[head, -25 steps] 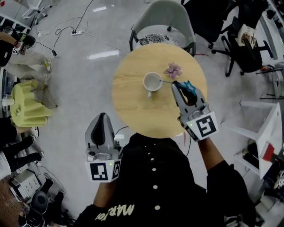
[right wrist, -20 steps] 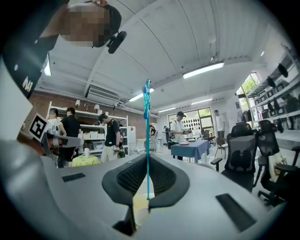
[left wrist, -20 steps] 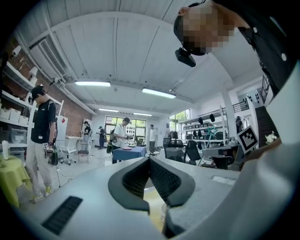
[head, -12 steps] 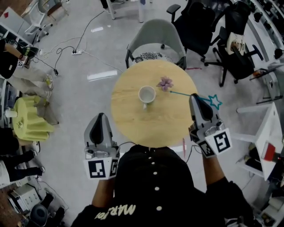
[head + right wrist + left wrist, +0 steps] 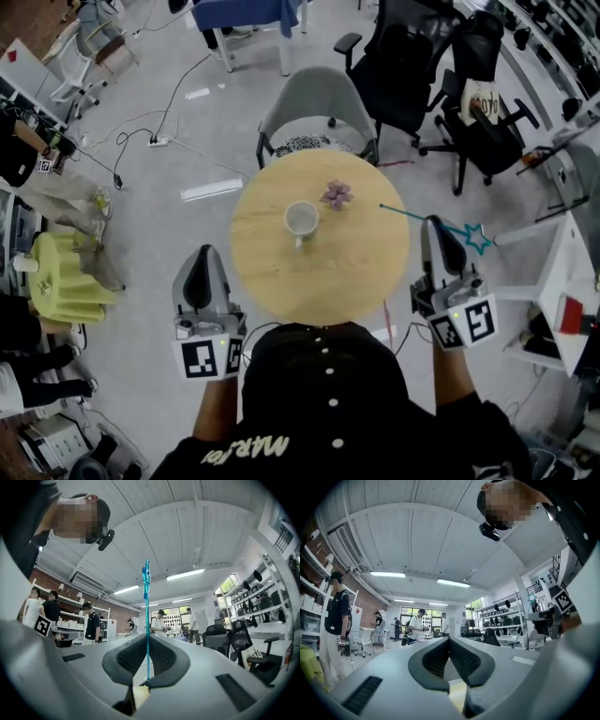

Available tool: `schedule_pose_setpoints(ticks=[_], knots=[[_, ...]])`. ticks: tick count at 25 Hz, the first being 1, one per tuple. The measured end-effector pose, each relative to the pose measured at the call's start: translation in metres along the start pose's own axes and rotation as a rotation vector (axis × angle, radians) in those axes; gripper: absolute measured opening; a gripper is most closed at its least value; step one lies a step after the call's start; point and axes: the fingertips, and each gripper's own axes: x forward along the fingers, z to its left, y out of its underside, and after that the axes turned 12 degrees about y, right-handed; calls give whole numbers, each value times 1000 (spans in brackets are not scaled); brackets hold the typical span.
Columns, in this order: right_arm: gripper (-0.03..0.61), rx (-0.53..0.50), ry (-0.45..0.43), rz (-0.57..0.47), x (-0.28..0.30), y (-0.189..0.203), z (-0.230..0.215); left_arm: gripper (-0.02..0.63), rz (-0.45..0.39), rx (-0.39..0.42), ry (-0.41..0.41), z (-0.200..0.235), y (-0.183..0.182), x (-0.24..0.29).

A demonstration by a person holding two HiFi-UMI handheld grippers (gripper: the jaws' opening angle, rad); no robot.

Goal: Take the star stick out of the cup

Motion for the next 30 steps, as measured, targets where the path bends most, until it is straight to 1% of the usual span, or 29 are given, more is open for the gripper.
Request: schedule_pose_setpoints(ticks=[8,14,27,30], knots=[[17,-31,72,-71,-18,-23,-16,-3,-12,9,2,-2,-11,-3],[17,-32,110,-100,-27,-29,-25,-3,-12,22,5,-1,-18,-1],[17,-51,126,-96,-21,-23,-26,-3,-14,21,19,-2,-17,7],[17,-49,125,-93,-18,-22,-26,-3,-3,27,19,0,-14,8]])
